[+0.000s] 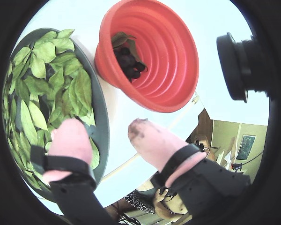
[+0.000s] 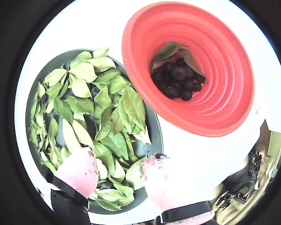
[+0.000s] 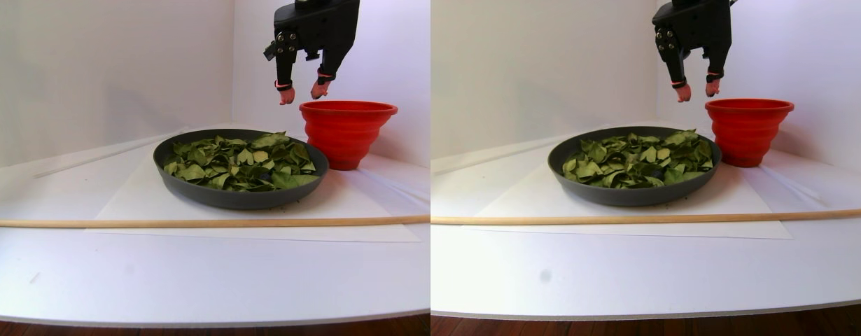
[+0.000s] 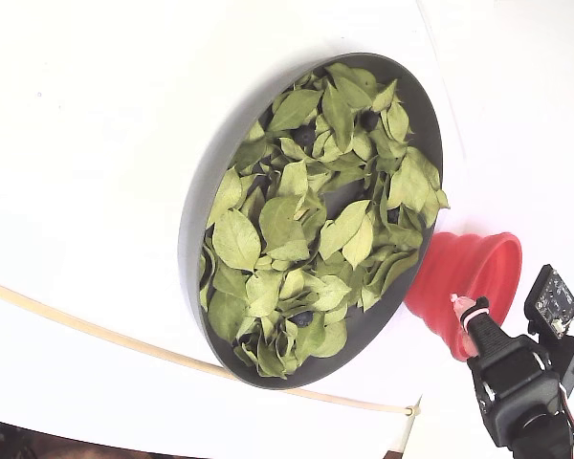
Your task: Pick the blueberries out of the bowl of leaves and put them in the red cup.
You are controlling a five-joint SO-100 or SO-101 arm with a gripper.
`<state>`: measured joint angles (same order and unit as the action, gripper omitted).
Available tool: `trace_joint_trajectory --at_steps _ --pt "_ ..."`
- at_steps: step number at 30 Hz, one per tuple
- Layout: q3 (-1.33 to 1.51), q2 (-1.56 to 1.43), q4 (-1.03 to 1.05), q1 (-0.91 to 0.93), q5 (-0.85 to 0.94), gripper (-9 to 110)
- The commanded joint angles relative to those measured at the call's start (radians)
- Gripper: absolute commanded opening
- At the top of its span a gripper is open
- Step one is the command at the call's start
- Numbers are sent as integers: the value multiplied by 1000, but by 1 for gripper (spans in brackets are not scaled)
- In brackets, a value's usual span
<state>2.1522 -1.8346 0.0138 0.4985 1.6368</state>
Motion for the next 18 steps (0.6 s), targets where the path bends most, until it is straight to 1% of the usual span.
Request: trace_joint_trajectory --at_steps 1,18 --pt "2 -92 3 -2 -6 17" --pt "95 -115 21 -49 -32 17"
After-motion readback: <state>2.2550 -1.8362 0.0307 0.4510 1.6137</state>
